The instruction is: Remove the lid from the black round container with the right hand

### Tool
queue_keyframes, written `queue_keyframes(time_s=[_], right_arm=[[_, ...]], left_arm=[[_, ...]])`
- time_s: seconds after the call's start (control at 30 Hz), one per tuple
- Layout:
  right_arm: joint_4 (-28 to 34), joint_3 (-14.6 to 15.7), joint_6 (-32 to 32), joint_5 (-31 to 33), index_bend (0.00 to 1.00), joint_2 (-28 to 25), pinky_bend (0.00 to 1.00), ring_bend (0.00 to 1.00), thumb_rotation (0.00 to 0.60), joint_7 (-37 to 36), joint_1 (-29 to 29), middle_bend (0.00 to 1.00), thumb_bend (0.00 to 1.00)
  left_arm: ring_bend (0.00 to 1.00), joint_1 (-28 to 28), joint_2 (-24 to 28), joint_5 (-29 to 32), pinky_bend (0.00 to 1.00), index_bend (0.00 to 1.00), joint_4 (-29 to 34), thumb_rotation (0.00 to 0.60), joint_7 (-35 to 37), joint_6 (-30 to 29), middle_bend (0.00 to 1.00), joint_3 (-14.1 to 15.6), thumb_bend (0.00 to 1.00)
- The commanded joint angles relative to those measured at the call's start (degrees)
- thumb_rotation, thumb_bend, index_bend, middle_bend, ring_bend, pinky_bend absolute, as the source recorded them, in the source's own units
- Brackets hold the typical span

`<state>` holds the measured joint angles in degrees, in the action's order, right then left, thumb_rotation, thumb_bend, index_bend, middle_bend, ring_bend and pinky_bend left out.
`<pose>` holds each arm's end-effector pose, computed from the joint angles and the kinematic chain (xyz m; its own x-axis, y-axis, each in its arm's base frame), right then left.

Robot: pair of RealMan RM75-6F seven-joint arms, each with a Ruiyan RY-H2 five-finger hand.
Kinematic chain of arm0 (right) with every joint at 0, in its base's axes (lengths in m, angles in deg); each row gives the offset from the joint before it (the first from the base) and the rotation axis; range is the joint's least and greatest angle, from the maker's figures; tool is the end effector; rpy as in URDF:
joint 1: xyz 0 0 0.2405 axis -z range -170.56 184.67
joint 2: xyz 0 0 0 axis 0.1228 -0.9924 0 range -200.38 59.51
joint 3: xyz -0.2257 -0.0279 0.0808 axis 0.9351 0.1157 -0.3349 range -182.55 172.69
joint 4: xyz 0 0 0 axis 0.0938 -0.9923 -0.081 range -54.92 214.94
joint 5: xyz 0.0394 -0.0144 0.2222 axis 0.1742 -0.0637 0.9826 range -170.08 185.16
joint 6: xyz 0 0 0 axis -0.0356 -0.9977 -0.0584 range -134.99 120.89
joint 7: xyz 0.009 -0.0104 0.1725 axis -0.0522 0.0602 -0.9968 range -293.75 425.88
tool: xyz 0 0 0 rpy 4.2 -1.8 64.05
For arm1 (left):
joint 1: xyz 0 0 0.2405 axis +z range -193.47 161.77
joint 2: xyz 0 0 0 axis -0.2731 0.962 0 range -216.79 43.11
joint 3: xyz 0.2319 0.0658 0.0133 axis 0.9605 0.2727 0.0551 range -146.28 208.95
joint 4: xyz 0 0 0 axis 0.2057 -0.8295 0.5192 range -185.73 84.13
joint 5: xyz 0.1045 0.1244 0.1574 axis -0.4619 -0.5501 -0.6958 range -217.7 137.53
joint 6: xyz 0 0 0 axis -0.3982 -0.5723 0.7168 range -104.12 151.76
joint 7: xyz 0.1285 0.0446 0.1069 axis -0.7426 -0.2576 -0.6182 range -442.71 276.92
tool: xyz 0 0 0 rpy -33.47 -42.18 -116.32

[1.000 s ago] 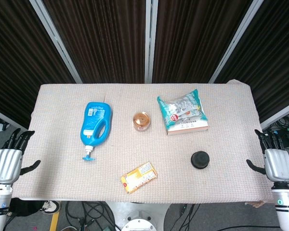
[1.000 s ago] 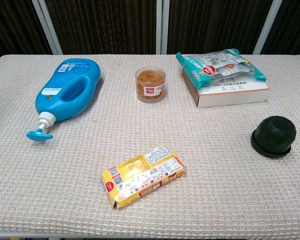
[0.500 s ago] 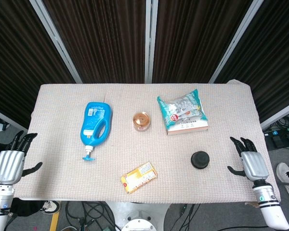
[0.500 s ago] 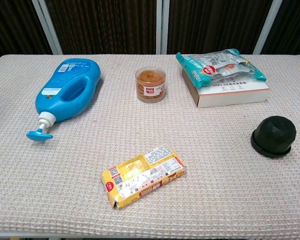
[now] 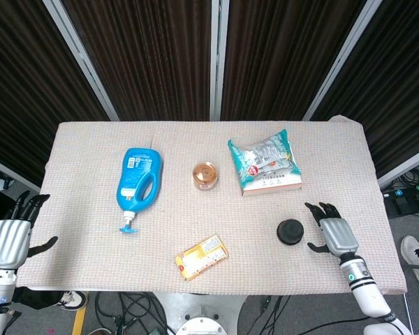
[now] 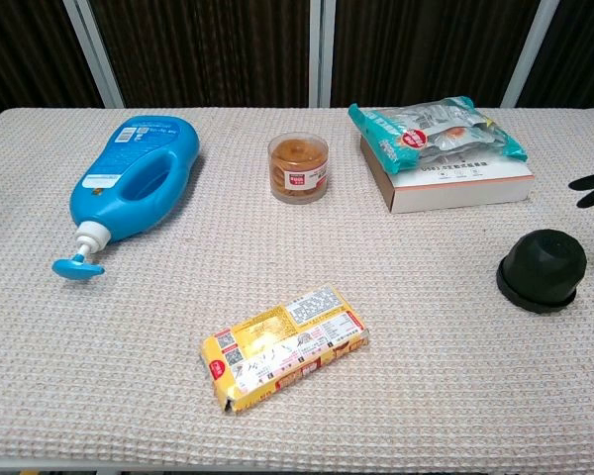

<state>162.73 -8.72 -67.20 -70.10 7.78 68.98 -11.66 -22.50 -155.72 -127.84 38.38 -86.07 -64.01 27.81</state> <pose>-0.2937 -0.2752 0.0153 0.3636 -0.3394 0.8675 -0.9311 -0.1044 0.3494 -0.2907 0.2218 0.1244 0.4176 -0.0702 0.9059 0.9044 -0.0640 -0.4219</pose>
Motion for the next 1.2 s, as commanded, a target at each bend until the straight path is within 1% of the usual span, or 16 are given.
queue_keyframes(time_s=[0.03, 0.43, 0.87, 1.2], right_arm=[[-0.23, 0.0, 0.56, 0.14, 0.02, 0.7, 0.0, 0.0, 0.6, 0.09, -0.51, 0.12, 0.1], [-0.79, 0.87, 2.39, 0.57, 0.02, 2.81, 0.0, 0.0, 0.6, 1.19, -2.03, 0.13, 0.1], [-1.38, 1.25, 3.94, 1.1, 0.0, 3.84, 0.0, 0.0, 0.6, 1.05, -3.33, 0.13, 0.08], [-1.92, 1.39, 4.39, 1.62, 0.0, 4.64, 0.0, 0.0, 0.6, 0.99, -3.86, 0.15, 0.08]], left_arm=[[0.06, 0.03, 0.06, 0.06, 0.31, 0.14, -0.02, 0.6, 0.1, 0.02, 0.15, 0.01, 0.13], [0.06, 0.18, 0.41, -0.12, 0.31, 0.14, -0.13, 0.6, 0.65, -0.19, 0.15, 0.06, 0.13], [0.06, 0.16, 0.33, 0.05, 0.31, 0.14, -0.46, 0.6, 0.96, -0.03, 0.15, 0.03, 0.13], [0.06, 0.24, 0.46, 0.25, 0.31, 0.14, -0.69, 0.6, 1.54, 0.02, 0.15, 0.01, 0.13]])
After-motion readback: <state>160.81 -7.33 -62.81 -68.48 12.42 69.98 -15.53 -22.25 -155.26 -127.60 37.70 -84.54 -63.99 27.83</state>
